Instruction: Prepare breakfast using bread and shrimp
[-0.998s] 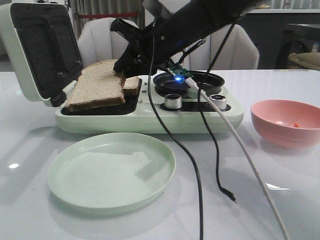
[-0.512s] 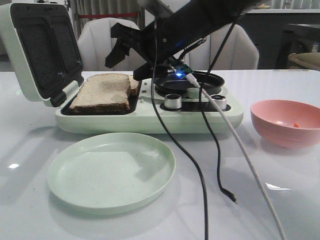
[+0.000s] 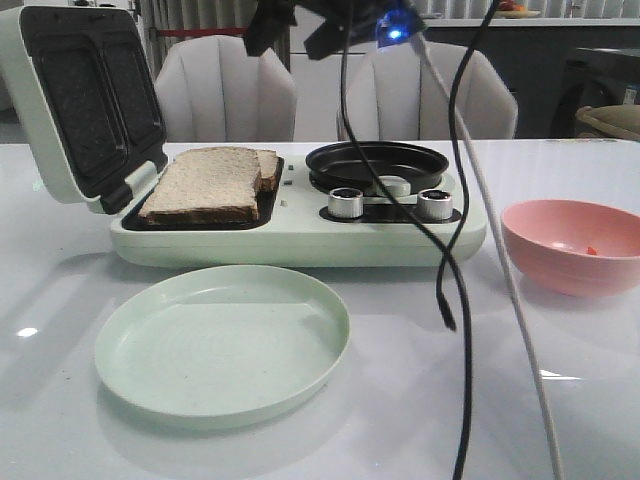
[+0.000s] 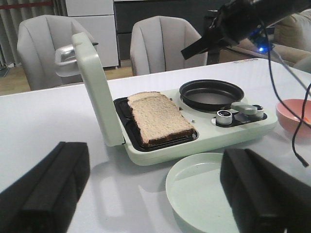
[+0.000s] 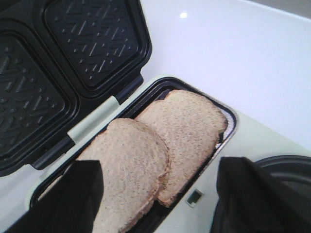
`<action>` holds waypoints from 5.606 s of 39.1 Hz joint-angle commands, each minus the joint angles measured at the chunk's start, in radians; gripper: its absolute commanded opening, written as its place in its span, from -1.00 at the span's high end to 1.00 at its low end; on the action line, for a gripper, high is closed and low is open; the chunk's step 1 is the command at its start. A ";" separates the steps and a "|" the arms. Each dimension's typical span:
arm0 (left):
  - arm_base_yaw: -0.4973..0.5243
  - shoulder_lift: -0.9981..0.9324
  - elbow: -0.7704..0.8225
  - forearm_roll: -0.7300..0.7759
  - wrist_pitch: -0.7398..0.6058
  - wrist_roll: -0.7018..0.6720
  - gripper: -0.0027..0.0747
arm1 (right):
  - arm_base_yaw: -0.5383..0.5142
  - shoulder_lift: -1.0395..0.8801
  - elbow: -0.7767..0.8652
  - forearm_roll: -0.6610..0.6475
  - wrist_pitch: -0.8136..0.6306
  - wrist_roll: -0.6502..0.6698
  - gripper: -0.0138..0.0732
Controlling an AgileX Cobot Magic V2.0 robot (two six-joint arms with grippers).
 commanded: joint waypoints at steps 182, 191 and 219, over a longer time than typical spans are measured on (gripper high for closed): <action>0.486 1.663 -1.125 -0.935 0.164 0.254 -0.26 | -0.125 -1.781 1.585 -0.442 -0.481 0.465 -0.67; 0.486 1.714 -1.125 -1.101 0.256 0.401 -0.25 | -0.125 -1.781 1.585 -0.442 -0.481 0.465 -0.67; 0.400 1.772 -1.125 -1.240 0.386 0.532 0.63 | -0.125 -1.781 1.585 -0.442 -0.481 0.465 -0.67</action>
